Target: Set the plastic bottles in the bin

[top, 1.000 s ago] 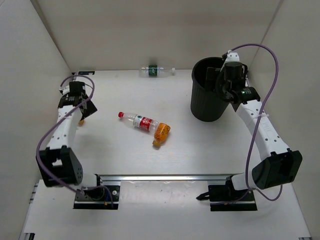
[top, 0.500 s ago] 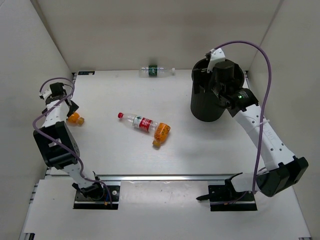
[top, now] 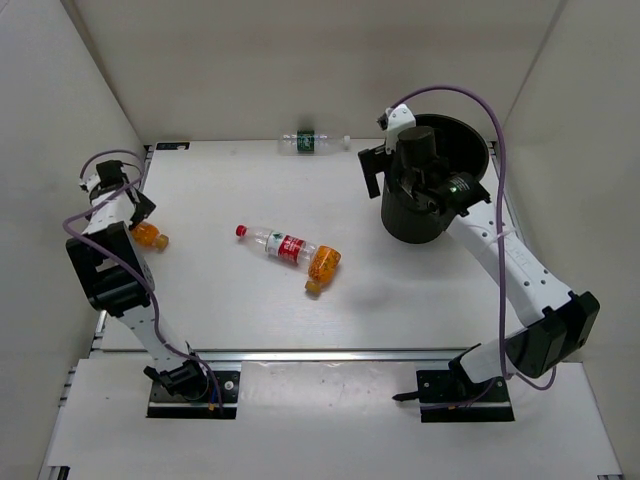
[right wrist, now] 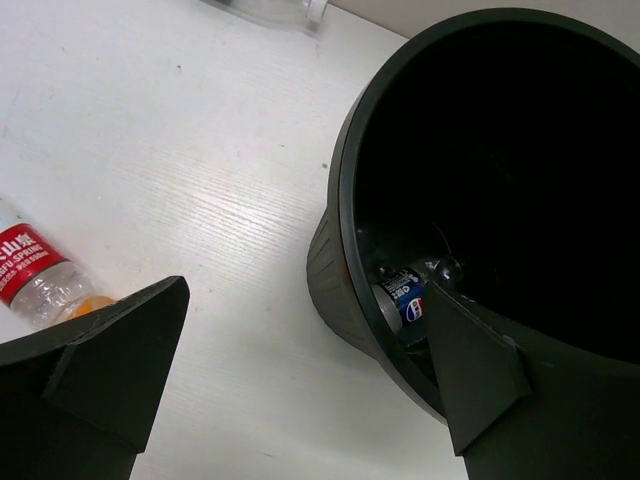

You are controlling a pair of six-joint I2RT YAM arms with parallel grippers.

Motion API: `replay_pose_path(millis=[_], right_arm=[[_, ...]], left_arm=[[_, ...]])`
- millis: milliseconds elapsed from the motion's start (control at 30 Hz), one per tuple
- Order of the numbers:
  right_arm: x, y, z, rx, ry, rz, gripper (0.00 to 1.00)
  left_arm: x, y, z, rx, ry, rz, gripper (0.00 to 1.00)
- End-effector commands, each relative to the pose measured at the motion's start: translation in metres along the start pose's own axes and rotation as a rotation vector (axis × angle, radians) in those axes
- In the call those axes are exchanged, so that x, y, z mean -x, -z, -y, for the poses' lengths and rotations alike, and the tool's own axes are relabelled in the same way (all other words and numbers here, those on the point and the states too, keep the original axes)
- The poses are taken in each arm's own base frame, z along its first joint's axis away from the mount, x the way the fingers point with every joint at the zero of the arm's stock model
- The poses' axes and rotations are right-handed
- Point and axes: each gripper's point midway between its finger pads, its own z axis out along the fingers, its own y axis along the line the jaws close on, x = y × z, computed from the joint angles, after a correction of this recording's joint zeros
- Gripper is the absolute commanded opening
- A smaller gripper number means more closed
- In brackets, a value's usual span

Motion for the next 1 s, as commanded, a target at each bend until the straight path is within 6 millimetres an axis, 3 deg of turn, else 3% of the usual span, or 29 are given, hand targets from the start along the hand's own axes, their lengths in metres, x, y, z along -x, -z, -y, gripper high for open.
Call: replay_pose_path(millis=[0, 67, 167, 300, 367, 467, 567, 633, 667, 733, 767, 833, 867, 967], right_arm=[[0.022, 0.006, 0.008, -0.015, -0.035, 0.055, 0.99], [0.015, 0.005, 0.002, -0.011, -0.030, 0.040, 0.99], [0.011, 0.008, 0.002, -0.015, -0.031, 0.030, 0.99], [-0.004, 0.015, 0.000, -0.024, -0.038, -0.002, 1.00], [-0.003, 0.017, 0.000, -0.026, -0.053, 0.008, 0.99], [-0.006, 0.026, -0.002, -0.002, -0.060, 0.022, 0.99], [-0.009, 0.030, -0.012, 0.069, -0.130, 0.036, 0.99], [-0.014, 0.031, -0.025, 0.131, -0.152, 0.031, 0.99], [-0.016, 0.032, -0.033, 0.164, -0.157, 0.029, 0.99], [-0.022, 0.030, -0.059, 0.242, -0.135, 0.017, 0.99], [-0.023, 0.032, -0.069, 0.282, -0.129, 0.010, 0.99], [-0.020, 0.033, -0.102, 0.411, -0.121, 0.004, 0.99], [-0.023, 0.032, -0.118, 0.477, -0.137, -0.019, 0.99], [-0.026, 0.028, -0.160, 0.638, -0.187, -0.044, 0.99]], left_arm=[[-0.009, -0.005, 0.009, -0.027, 0.004, -0.006, 0.99], [-0.012, -0.010, 0.012, -0.028, 0.001, -0.015, 0.95], [-0.017, -0.019, 0.014, -0.021, -0.008, -0.030, 0.77], [-0.021, -0.016, 0.021, -0.029, -0.020, -0.020, 0.75], [-0.023, -0.017, 0.016, -0.017, -0.007, -0.018, 0.67], [-0.022, -0.009, 0.016, -0.037, 0.000, -0.011, 0.51], [-0.018, 0.012, 0.027, -0.095, 0.005, 0.005, 0.35], [-0.009, 0.040, 0.042, -0.150, -0.006, 0.059, 0.27], [-0.014, 0.049, 0.050, -0.178, -0.030, 0.060, 0.27], [-0.019, 0.089, 0.082, -0.305, -0.083, 0.093, 0.26], [-0.022, 0.098, 0.089, -0.327, -0.094, 0.103, 0.27], [-0.037, 0.146, 0.120, -0.444, -0.134, 0.137, 0.27], [-0.042, 0.159, 0.130, -0.485, -0.137, 0.145, 0.26], [-0.078, 0.238, 0.172, -0.759, -0.183, 0.129, 0.25]])
